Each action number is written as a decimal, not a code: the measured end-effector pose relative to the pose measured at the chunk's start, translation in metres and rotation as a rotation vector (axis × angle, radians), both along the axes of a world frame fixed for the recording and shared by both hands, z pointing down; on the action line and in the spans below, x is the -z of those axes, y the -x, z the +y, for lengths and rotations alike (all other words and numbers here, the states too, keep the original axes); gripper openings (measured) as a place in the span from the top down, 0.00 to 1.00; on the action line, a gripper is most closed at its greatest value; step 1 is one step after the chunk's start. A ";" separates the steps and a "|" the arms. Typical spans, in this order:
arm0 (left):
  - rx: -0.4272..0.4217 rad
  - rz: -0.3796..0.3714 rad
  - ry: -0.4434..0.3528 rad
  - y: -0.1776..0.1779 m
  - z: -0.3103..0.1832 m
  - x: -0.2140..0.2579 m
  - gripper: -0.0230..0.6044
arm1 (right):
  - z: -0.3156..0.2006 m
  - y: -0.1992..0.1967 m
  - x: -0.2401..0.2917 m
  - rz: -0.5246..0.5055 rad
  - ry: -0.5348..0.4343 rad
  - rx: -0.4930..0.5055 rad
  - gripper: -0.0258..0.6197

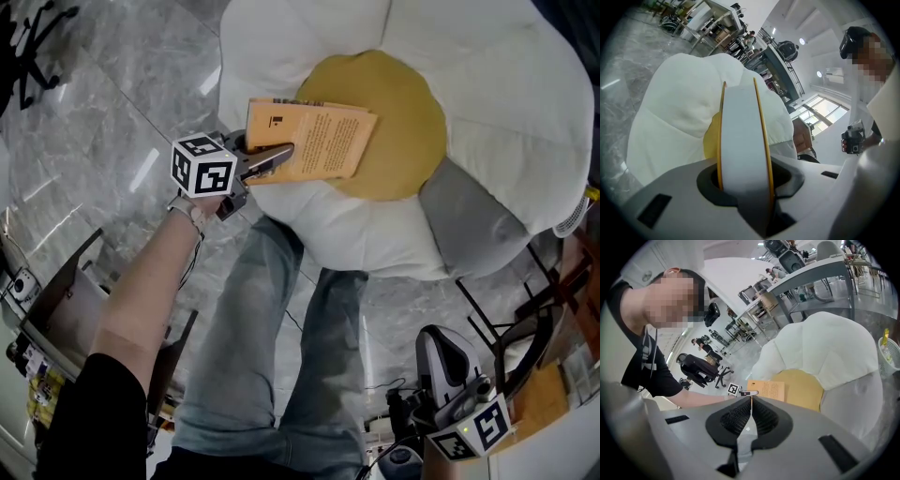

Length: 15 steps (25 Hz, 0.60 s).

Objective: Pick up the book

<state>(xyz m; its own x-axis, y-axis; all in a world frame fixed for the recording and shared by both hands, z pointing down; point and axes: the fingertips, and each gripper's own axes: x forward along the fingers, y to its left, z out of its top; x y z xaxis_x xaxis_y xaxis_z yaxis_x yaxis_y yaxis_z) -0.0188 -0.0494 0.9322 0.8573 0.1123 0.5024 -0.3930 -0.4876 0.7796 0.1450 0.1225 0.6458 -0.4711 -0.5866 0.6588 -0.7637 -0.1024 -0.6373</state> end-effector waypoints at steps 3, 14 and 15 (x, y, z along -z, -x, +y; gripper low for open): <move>0.016 0.005 0.004 0.001 0.003 0.009 0.71 | -0.003 0.003 0.006 0.003 0.008 0.013 0.92; 0.111 0.132 0.025 -0.014 0.006 0.095 0.72 | -0.023 0.011 0.058 0.017 -0.048 0.030 0.92; 0.123 0.145 0.028 -0.016 0.006 0.106 0.72 | -0.025 0.012 0.065 0.012 -0.054 0.031 0.92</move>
